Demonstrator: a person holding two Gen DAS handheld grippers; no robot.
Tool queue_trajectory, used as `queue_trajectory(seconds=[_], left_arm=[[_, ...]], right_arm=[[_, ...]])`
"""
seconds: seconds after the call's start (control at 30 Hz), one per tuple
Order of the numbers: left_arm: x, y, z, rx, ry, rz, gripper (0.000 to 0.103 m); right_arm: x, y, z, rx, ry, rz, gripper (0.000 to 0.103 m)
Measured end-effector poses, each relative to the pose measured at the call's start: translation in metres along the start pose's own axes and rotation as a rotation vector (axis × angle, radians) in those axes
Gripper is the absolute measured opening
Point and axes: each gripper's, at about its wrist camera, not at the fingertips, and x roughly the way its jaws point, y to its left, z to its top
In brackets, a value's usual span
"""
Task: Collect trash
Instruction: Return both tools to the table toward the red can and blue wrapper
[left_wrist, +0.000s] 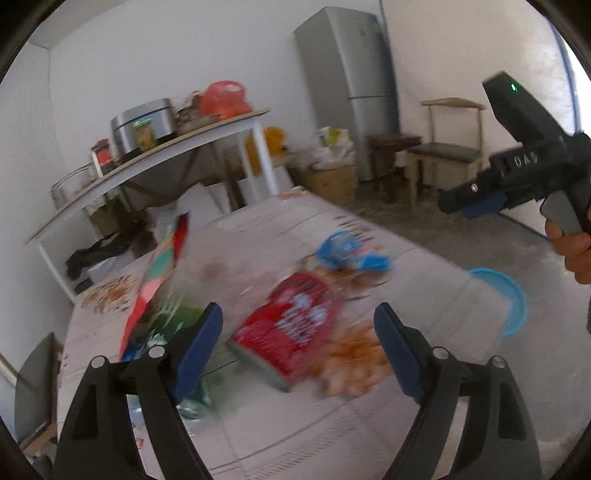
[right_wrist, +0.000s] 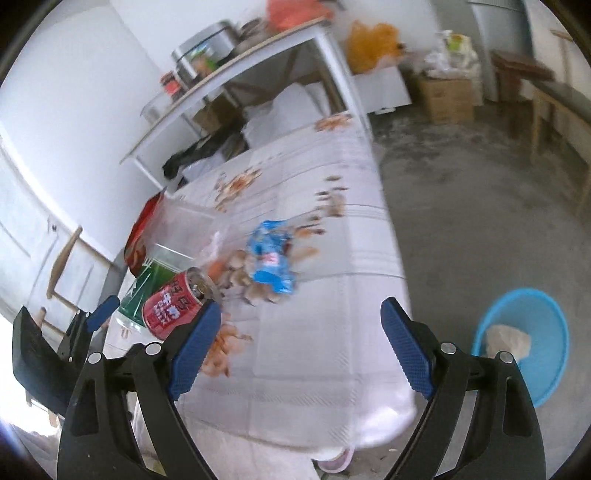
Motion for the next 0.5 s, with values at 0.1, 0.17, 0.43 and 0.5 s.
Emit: queue_trajectory(seconds=[0.1, 0.17, 0.43, 0.5], left_arm=[[0.017, 0.012, -0.005, -0.028, 0.025, 0.001, 0.083], [0.028, 0.017, -0.007, -0.043, 0.036, 0.018, 0.083], [0.046, 0.018, -0.010, -0.058, 0.045, -0.012, 0.083], [0.051, 0.019, -0.011, -0.061, 0.047, -0.016, 0.083]], right_arm=[[0.021, 0.014, 0.010, -0.021, 0.015, -0.014, 0.084], [0.033, 0.018, 0.017, -0.039, 0.020, -0.034, 0.084], [0.071, 0.031, 0.031, -0.130, 0.036, -0.154, 0.076], [0.080, 0.031, 0.032, -0.133, 0.052, -0.167, 0.072]])
